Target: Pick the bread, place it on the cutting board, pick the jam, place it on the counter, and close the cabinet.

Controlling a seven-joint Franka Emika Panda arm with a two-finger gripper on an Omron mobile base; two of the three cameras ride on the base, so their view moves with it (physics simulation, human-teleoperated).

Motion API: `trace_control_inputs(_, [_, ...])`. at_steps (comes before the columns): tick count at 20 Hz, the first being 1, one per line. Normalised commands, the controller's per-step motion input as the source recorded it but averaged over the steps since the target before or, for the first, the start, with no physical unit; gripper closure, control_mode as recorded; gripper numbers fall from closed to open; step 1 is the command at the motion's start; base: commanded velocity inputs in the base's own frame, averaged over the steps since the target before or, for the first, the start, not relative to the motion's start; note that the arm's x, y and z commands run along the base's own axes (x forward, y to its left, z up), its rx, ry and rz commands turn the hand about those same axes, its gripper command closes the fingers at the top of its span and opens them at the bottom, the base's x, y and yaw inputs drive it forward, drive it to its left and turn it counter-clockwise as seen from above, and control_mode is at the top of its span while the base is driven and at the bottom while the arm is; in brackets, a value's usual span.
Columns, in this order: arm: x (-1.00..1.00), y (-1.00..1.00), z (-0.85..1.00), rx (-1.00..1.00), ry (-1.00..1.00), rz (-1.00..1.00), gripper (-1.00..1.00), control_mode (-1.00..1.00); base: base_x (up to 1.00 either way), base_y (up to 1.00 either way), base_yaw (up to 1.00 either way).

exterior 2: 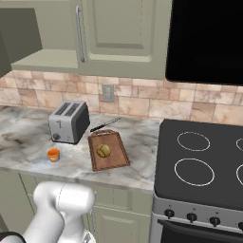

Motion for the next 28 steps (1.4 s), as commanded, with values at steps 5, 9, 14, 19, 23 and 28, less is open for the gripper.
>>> trace_control_inputs(5, [0.00,0.03,0.00,0.04,0.00,-0.11,-1.00,-1.00,0.00,0.00,0.00])
trace_control_inputs(9, [0.00,0.01,0.00,0.04,0.00,-0.11,-1.00,-1.00,0.00,0.00,0.00])
trace_control_inputs(14, [0.02,0.00,0.00,0.02,0.00,-0.13,-1.00,-1.00,0.00,0.00,0.00])
trace_control_inputs(19, [0.10,0.00,-0.01,0.00,-0.01,-0.12,-1.00,-1.00,0.00,0.00,0.00])
trace_control_inputs(23, [0.14,0.00,-0.02,0.00,-0.02,-0.07,-1.00,-1.00,0.00,0.00,0.00])
trace_control_inputs(28, [0.18,0.00,0.00,0.00,-0.02,-0.06,-1.00,-1.00,0.00,0.00,0.00])
